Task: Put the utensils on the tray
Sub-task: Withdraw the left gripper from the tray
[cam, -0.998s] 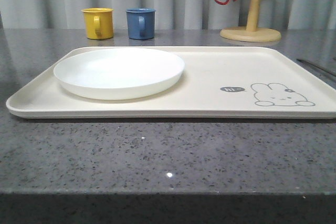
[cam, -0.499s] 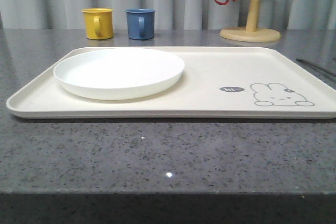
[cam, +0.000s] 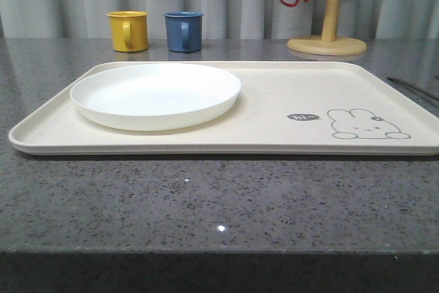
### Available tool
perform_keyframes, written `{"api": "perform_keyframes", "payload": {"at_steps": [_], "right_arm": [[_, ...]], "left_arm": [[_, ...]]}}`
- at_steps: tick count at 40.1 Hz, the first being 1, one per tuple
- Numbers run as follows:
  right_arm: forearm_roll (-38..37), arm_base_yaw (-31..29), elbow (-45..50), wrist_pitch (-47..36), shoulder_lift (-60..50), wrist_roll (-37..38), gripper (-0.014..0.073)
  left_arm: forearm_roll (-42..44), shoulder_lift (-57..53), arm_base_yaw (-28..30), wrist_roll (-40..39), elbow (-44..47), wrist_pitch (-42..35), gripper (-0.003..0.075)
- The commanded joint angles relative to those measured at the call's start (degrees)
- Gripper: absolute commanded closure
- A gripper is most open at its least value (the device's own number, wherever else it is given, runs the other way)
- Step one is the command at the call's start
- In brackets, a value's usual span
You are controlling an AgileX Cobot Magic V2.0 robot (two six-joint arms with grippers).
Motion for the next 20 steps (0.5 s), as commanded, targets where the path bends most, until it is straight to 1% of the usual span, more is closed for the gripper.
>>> {"api": "perform_keyframes", "payload": {"at_steps": [1, 16, 20], "right_arm": [[0.1, -0.4, -1.9, -4.2, 1.0, -0.3, -0.0068], [0.5, -0.4, -1.9, -3.7, 1.3, -0.3, -0.0068], [0.5, -0.4, -2.7, -3.1, 4.1, -0.3, -0.0068]], "left_arm": [[-0.8, 0.4, 0.0, -0.5, -1.5, -4.0, 0.0738], [-0.8, 0.4, 0.0, -0.5, -1.5, -4.0, 0.0738], [-0.8, 0.4, 0.0, -0.5, -1.5, -4.0, 0.0738]]}}
